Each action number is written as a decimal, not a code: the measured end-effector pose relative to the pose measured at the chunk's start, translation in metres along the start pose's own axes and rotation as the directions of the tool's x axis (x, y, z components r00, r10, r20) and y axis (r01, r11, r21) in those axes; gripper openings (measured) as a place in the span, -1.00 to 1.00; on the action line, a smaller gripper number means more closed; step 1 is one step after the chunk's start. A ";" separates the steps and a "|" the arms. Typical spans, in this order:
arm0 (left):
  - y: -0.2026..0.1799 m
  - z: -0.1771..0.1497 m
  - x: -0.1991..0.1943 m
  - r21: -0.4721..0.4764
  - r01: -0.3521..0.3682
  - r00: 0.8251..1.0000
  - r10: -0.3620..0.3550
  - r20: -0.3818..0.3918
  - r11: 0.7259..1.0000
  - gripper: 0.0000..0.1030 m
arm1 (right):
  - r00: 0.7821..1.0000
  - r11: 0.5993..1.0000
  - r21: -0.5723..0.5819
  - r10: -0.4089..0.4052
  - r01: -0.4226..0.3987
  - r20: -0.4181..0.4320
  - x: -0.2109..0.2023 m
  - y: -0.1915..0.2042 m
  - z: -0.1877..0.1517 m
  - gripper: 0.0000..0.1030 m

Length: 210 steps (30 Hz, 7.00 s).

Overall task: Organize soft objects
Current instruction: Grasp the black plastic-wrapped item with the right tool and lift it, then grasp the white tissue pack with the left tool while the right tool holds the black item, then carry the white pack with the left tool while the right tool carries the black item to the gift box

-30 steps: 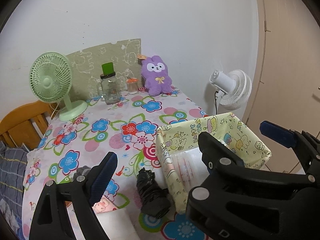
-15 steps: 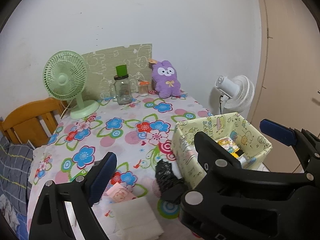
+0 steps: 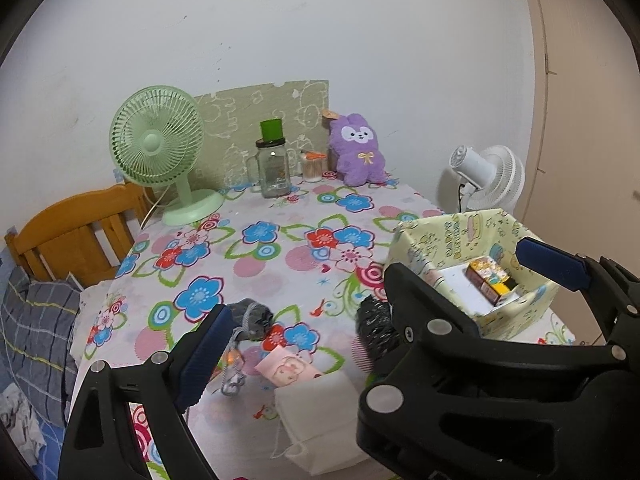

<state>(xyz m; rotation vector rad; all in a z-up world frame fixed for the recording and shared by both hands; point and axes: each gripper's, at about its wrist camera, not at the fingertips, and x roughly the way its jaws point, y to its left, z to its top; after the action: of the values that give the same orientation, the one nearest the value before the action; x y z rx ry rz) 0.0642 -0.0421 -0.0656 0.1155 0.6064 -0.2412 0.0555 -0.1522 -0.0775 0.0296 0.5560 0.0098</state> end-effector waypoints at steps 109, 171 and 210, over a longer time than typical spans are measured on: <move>0.037 -0.060 0.073 -0.086 -0.003 0.990 -0.009 -0.142 0.996 -0.43 | 0.971 0.998 0.058 0.009 0.004 -0.237 0.101 0.030 -0.064 -0.49; -0.014 0.037 0.008 -0.043 0.013 0.999 -0.011 0.042 0.999 -0.43 | 0.999 0.999 -0.048 0.024 -0.026 -0.028 0.016 -0.015 0.037 -0.49; -0.129 0.064 0.077 0.136 0.204 0.979 -0.203 -0.017 0.970 -0.41 | 0.984 0.982 0.093 -0.159 0.166 -0.083 0.040 -0.143 0.034 -0.49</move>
<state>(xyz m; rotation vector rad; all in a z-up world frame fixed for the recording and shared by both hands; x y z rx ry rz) 0.1271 -0.1921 -0.0627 0.1864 0.6047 -0.4823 0.1078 -0.2948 -0.0742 0.0810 0.6328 -0.1766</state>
